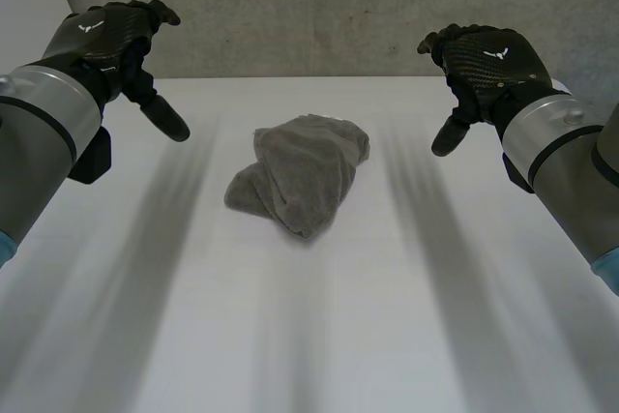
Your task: Fold the towel.
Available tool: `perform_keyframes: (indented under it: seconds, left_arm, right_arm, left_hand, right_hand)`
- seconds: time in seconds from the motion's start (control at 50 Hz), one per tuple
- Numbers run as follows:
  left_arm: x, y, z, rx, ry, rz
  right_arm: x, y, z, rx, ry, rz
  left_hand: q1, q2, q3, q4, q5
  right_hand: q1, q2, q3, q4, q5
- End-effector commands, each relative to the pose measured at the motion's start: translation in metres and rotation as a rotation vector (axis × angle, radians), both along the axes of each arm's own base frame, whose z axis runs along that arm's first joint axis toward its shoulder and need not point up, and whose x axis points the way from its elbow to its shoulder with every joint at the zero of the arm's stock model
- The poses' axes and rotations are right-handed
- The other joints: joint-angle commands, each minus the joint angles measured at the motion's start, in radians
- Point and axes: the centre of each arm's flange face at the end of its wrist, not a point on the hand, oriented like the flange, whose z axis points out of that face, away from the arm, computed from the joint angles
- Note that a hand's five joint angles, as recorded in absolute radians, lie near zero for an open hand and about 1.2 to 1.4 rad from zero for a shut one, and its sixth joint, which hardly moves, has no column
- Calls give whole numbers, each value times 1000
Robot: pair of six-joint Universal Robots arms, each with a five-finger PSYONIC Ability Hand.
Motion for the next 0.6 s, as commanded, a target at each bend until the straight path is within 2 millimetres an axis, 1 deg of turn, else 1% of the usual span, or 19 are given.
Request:
perform_keyframes:
  seconds: [0.02, 0.2, 0.26, 0.32, 0.36, 0.38, 0.4, 0.42, 0.44, 0.46, 0.5, 0.52, 0.54, 0.56, 0.58, 0.6]
  left_arm:
    - [-1, -1, -4, 13, -8, -2]
    - [-1, -1, -4, 16, -9, -2]
    - [-1, -1, -4, 15, -8, -2]
    - [-1, -2, -2, 9, -6, -2]
    - [-1, -3, -1, 3, -3, 0]
    - [-1, -3, -1, 3, -3, 0]
    - [-1, -3, -1, 2, -3, 0]
    - [-1, -4, -2, 2, -3, 1]
    - [-1, -4, -2, 2, -3, 1]
    - [0, -4, -2, 2, -3, 3]
    - [0, -5, -3, 3, -3, 4]
    - [0, -8, -5, 9, -6, 9]
    - [0, -8, -5, 9, -6, 9]
    - [0, -11, -8, 15, -8, 12]
    - [0, -11, -8, 15, -8, 12]
    - [0, -13, -11, 22, -11, 15]
  right_arm:
    - [0, -1, -1, -10, -4, -4]
    - [-1, -4, 0, -39, -18, -29]
    - [2, -5, 0, -50, -23, -24]
    - [7, -10, -3, -46, -21, -16]
    - [15, -21, -5, -56, -19, -1]
    - [15, -21, -5, -56, -19, -1]
    - [23, -29, -10, -54, -16, 17]
    - [23, -29, -10, -54, -16, 17]
    - [35, -40, -18, -51, -13, 51]
    - [50, -46, -27, -46, -12, 98]
    - [50, -46, -27, -46, -12, 99]
    - [65, -50, -37, -40, -11, 149]
    - [83, -56, -52, -26, -8, 216]
    - [84, -56, -52, -26, -8, 217]
    - [94, -59, -66, -4, -1, 249]
    - [94, -59, -66, -4, -1, 249]
  left_hand:
    - [-85, -81, -68, -88, -218]
    - [-85, -81, -68, -88, -218]
    - [-82, -78, -66, -85, -215]
    - [-85, -81, -68, -88, -218]
    - [-85, -81, -68, -88, -218]
    - [-85, -81, -68, -88, -218]
    - [-82, -79, -66, -85, -215]
    - [-82, -78, -66, -85, -215]
    - [-82, -78, -66, -85, -215]
    - [-82, -78, -66, -85, -215]
    - [-79, -76, -63, -82, -212]
    - [-79, -76, -63, -82, -212]
    - [-79, -76, -63, -82, -212]
    - [-79, -76, -63, -82, -212]
    - [-79, -76, -63, -82, -212]
    - [-79, -76, -63, -82, -212]
  right_hand:
    - [-60, -77, -68, -80, -58]
    - [-60, -77, -68, -80, -58]
    - [-60, -77, -68, -80, -58]
    - [-60, -77, -68, -80, -58]
    - [-60, -77, -68, -80, -58]
    - [-60, -77, -68, -80, -58]
    - [-60, -77, -68, -80, -58]
    - [-60, -77, -68, -80, -58]
    - [-60, -77, -68, -80, -58]
    - [-60, -77, -68, -80, -58]
    - [-60, -77, -68, -80, -58]
    - [-60, -77, -68, -80, -58]
    - [-60, -77, -68, -80, -58]
    - [-60, -77, -68, -80, -58]
    - [-60, -77, -68, -80, -58]
    - [-60, -77, -68, -80, -58]
